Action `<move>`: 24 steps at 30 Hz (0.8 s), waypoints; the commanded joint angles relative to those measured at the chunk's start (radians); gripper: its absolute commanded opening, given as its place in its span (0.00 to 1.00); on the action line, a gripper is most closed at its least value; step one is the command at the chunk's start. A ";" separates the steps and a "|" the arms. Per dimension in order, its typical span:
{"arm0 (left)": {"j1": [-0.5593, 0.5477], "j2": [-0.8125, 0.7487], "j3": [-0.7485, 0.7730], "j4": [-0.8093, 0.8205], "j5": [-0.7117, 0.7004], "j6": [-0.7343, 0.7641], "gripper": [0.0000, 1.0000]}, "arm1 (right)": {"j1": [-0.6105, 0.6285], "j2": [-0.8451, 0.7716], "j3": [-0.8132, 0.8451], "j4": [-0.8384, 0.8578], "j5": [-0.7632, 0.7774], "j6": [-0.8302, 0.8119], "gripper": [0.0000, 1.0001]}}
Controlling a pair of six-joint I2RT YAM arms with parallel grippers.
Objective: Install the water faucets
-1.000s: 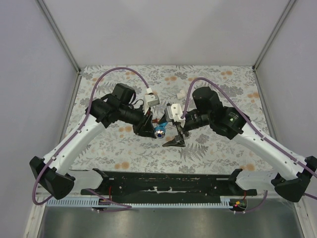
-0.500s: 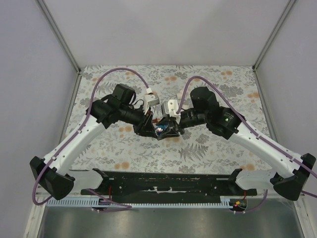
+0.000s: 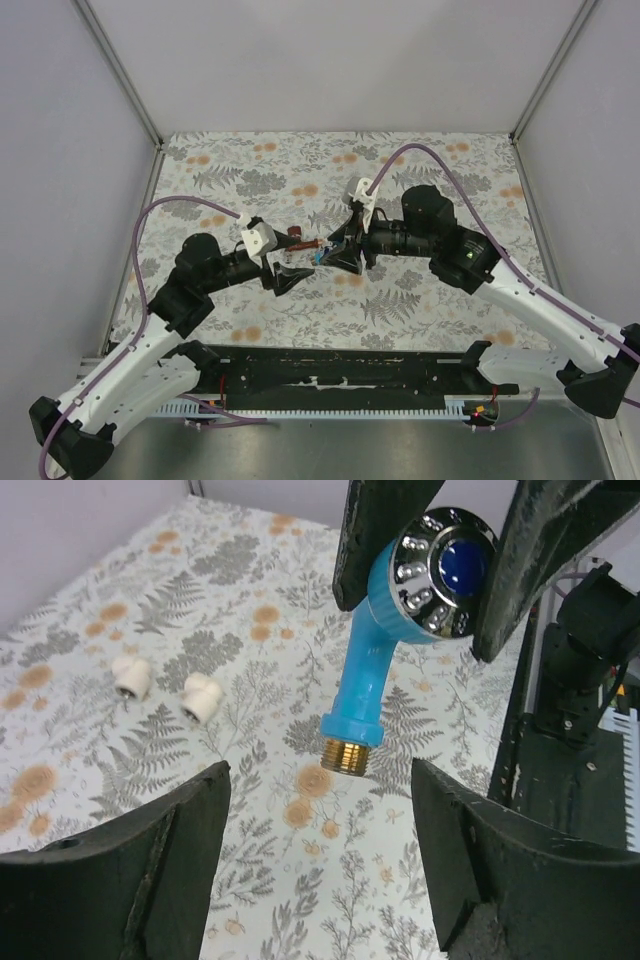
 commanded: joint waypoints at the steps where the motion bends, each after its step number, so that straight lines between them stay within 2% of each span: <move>1: 0.001 -0.024 -0.056 0.309 0.015 0.054 0.78 | -0.001 -0.055 -0.012 0.098 0.112 0.207 0.00; 5: -0.001 0.024 -0.045 0.326 0.113 0.063 0.77 | -0.001 -0.063 -0.038 0.141 0.162 0.320 0.00; 11: -0.021 0.081 -0.042 0.383 0.162 0.081 0.75 | -0.001 -0.058 -0.081 0.203 0.172 0.429 0.00; 19: -0.024 0.119 -0.060 0.332 0.165 0.126 0.72 | -0.001 -0.086 -0.107 0.230 0.223 0.472 0.00; 24: -0.024 0.147 -0.056 0.309 0.159 0.131 0.66 | -0.001 -0.098 -0.121 0.250 0.225 0.489 0.00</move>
